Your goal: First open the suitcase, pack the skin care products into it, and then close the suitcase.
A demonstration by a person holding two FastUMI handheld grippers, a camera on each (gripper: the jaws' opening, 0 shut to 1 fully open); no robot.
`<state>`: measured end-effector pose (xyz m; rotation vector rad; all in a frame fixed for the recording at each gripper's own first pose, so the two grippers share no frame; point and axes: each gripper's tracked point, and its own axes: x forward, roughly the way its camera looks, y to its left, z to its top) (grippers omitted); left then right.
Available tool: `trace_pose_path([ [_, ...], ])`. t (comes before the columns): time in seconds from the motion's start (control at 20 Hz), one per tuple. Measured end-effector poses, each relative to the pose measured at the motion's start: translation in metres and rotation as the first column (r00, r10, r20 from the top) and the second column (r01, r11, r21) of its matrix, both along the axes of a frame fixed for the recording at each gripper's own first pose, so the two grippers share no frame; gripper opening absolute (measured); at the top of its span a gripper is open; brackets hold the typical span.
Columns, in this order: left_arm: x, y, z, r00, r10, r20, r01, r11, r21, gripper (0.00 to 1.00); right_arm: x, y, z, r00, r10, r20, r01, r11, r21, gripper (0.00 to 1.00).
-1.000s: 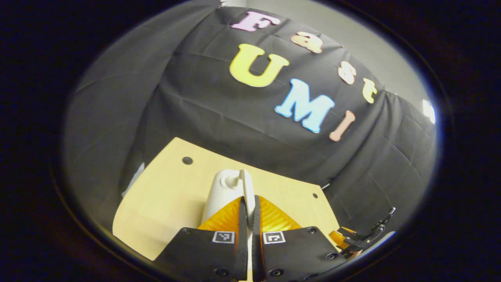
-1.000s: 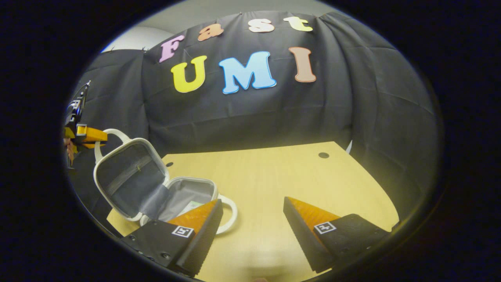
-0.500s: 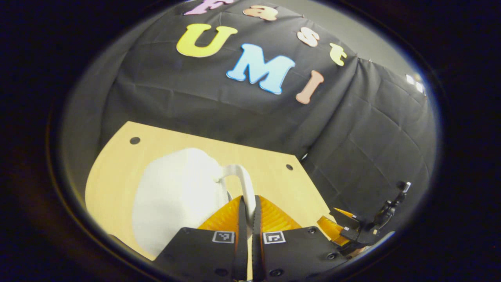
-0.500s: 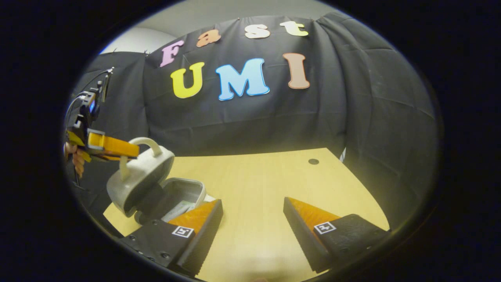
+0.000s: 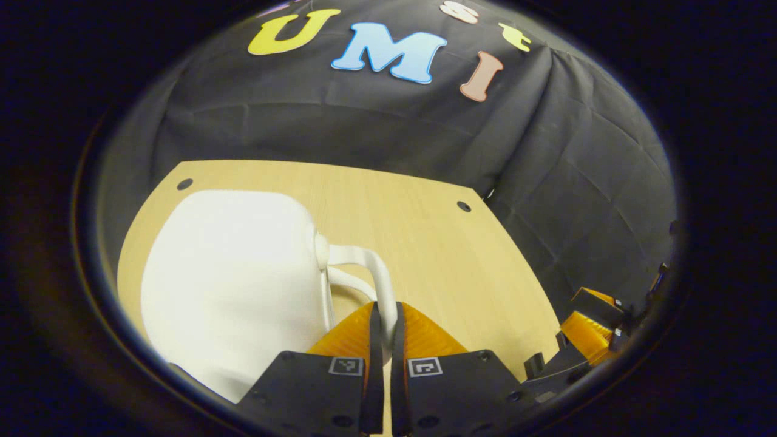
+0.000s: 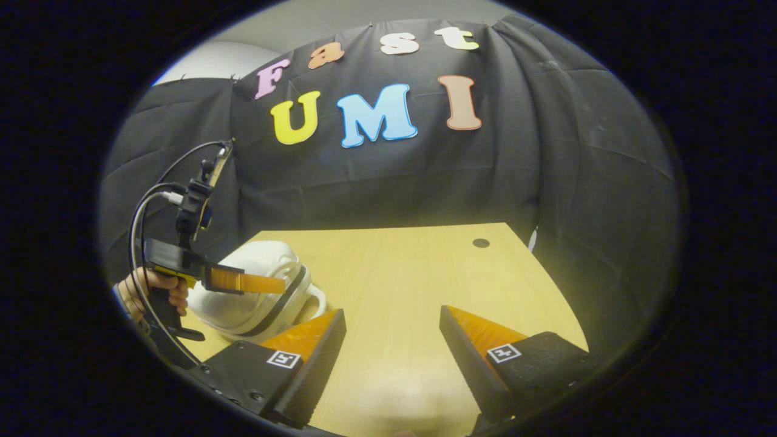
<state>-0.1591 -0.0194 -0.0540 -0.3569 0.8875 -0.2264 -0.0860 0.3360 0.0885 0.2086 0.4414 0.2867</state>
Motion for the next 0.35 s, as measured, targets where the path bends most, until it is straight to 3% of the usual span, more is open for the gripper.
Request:
trace_pose_path([
  [0.15, -0.004, -0.006, -0.018, 1.0, -0.012, -0.027, 0.013, 1.0, 0.007, 0.13, 0.002, -0.008, -0.002, 0.999, -0.035, -0.001, 0.035, 0.999, 0.004, 0.95],
  [0.35, 0.001, -0.019, -0.027, 0.999, -0.037, -0.032, 0.038, 0.999, 0.029, 0.24, 0.002, -0.009, -0.006, 0.997, -0.066, -0.033, 0.066, 0.998, 0.01, 0.95],
])
